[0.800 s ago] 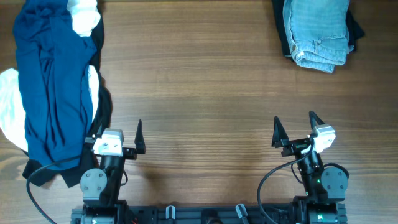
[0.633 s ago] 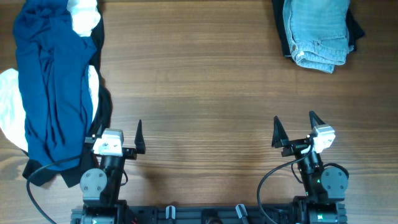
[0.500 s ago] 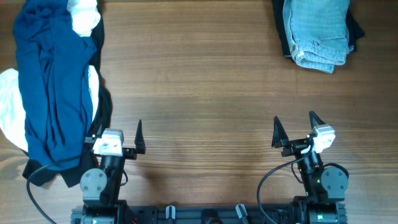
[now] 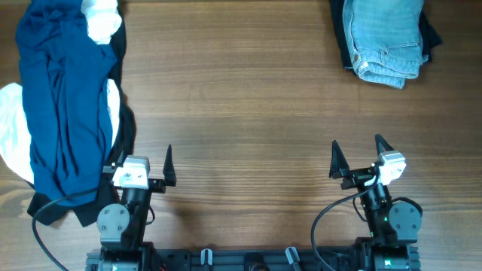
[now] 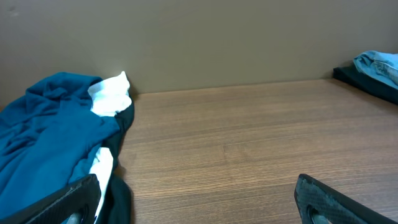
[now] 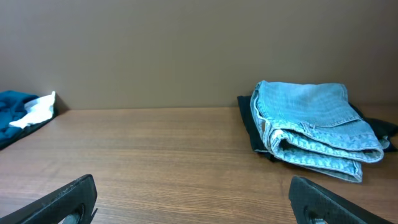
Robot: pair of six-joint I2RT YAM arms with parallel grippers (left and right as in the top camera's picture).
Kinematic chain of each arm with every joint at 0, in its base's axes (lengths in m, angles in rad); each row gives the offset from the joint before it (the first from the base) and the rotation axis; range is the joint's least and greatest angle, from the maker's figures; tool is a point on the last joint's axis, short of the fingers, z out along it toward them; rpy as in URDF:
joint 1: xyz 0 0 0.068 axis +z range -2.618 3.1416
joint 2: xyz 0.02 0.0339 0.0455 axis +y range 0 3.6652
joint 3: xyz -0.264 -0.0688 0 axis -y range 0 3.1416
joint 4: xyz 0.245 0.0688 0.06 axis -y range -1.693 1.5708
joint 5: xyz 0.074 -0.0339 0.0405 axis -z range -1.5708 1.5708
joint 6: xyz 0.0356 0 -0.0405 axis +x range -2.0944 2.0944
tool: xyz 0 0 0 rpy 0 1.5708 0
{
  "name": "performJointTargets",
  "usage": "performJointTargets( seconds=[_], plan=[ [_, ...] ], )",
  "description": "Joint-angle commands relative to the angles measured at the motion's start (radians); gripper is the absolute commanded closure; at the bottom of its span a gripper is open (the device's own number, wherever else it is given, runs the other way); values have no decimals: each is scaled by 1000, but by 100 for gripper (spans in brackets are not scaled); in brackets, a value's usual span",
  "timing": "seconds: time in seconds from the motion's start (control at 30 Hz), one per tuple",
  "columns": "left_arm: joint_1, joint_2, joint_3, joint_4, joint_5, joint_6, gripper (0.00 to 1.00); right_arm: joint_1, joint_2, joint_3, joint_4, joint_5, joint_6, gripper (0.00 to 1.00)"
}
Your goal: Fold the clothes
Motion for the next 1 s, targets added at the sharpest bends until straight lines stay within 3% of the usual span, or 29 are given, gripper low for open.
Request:
performJointTargets(
  seconds=[0.0, 0.4, 0.7, 0.8, 0.87, 0.97],
  plan=[
    [-5, -8, -5, -3, 23, 14, 0, 3, -8, -1, 2, 21, -11, 0],
    [-5, -8, -5, -3, 22, 15, 0, 3, -8, -1, 3, 9, -8, 0],
    [-5, -8, -5, -2, 22, 15, 0, 3, -8, -1, 124, 9, 308, 0],
    [-6, -8, -5, 84, 52, -3, 0, 3, -8, -1, 225, -38, 281, 0],
    [-6, -8, -5, 147, 144, -15, 0, 3, -8, 0, 314, -127, 178, 0],
    [-6, -8, 5, 197, 181, -17, 0, 3, 1, 33, 315, -188, 97, 0]
  ],
)
